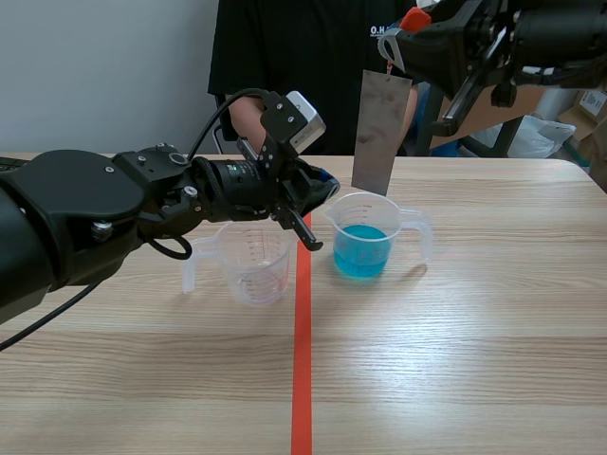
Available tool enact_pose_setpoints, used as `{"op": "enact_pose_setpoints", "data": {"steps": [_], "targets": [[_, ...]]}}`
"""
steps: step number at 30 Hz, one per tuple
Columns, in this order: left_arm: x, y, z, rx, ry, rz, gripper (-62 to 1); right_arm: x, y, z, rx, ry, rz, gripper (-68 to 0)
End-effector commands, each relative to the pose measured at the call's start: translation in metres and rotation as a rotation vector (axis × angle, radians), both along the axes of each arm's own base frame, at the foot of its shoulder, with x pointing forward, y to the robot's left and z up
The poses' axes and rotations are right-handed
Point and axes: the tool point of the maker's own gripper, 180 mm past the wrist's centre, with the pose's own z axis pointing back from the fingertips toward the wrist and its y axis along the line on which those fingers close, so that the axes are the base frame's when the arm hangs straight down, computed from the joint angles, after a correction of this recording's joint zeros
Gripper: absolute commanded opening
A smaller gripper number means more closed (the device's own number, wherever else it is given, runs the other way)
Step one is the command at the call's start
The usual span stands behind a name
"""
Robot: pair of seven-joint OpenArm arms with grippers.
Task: Do the redox reaction experiment.
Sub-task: 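Point at the plate with the left hand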
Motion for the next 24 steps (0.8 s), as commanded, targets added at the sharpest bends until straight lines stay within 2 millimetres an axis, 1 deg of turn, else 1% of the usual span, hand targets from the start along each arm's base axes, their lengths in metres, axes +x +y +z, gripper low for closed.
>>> {"op": "enact_pose_setpoints", "data": {"steps": [1, 4, 6, 10, 13, 16, 19, 24], "targets": [[0.005, -0.008, 0.021, -0.046, -0.042, -0.012, -58.2, -0.001, 0.002, 0.014, 0.017, -0.037, 0.017, -66.0], [0.005, -0.008, 0.022, -0.05, -0.04, -0.012, -58.2, -0.001, 0.002, 0.014, 0.017, -0.037, 0.018, -66.0], [0.007, -0.004, 0.022, -0.061, -0.032, 0.0, -58.2, -0.001, 0.002, 0.014, 0.018, -0.037, 0.018, -66.0], [0.008, 0.014, 0.022, -0.061, -0.017, 0.015, -58.2, -0.001, 0.003, 0.015, 0.023, -0.039, 0.02, -66.0], [0.008, 0.036, 0.027, -0.071, -0.017, 0.038, -58.2, -0.001, 0.003, 0.015, 0.023, -0.038, 0.02, -66.0], [0.001, 0.061, 0.035, -0.078, -0.025, 0.052, -58.2, -0.001, 0.003, 0.015, 0.023, -0.038, 0.02, -66.0], [-0.012, 0.089, 0.041, -0.071, -0.027, 0.06, -58.2, -0.001, 0.003, 0.015, 0.023, -0.038, 0.02, -66.0], [-0.042, 0.138, 0.041, -0.046, 0.015, 0.094, -58.2, -0.001, 0.002, 0.015, 0.023, -0.038, 0.02, -66.0]]}}
